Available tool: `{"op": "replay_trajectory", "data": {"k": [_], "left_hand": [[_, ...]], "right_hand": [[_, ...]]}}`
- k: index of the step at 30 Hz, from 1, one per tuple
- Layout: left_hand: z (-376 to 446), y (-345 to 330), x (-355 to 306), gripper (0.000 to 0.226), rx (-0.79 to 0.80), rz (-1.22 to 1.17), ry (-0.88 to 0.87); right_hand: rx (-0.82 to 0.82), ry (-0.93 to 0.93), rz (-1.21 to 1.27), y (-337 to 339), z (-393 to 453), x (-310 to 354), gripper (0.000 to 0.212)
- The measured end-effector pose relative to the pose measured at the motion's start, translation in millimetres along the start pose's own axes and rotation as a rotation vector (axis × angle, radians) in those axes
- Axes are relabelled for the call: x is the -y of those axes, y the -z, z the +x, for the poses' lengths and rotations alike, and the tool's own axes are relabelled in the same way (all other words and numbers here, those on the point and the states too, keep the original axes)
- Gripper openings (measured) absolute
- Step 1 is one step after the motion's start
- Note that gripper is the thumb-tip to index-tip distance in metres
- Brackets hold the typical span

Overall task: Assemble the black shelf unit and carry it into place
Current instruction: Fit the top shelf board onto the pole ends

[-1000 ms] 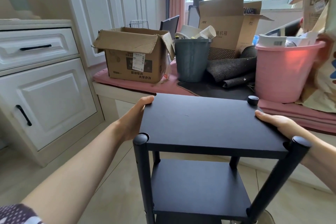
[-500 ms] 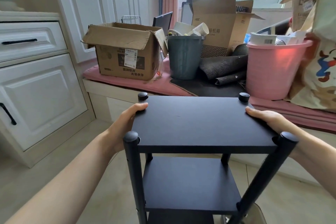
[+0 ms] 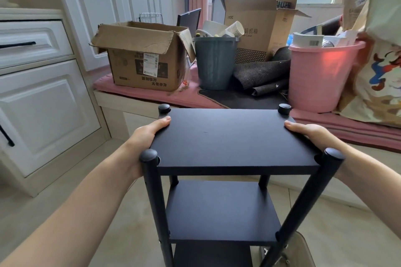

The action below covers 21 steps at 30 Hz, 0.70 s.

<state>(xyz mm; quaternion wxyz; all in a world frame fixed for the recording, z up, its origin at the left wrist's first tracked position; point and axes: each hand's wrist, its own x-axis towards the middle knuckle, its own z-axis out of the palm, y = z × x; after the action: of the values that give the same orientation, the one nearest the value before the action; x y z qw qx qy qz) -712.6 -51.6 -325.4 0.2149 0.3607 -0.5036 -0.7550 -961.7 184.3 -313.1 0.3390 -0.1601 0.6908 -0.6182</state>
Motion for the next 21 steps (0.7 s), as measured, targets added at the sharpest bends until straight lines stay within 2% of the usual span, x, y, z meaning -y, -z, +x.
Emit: {"op": "replay_trajectory", "data": {"k": [8,13,17,21], "left_hand": [[-4,-3,-9,0.023,-0.036,0.09,-0.005],[1,0,23,0.025,-0.061,0.079,0.103],[8,1,24,0.026,-0.105,0.081,0.09],[9,4,24,0.027,-0.082,0.09,0.094]], "right_hand": [[-0.008,-0.014,0.015,1,-6,12,0.027],[-0.019,-0.111,-0.008,-8,-7,-27,0.027],[-0.08,-0.064,-0.025,-5,5,-29,0.029],[-0.048,-0.041,-0.048,-2,8,-35,0.031]]}}
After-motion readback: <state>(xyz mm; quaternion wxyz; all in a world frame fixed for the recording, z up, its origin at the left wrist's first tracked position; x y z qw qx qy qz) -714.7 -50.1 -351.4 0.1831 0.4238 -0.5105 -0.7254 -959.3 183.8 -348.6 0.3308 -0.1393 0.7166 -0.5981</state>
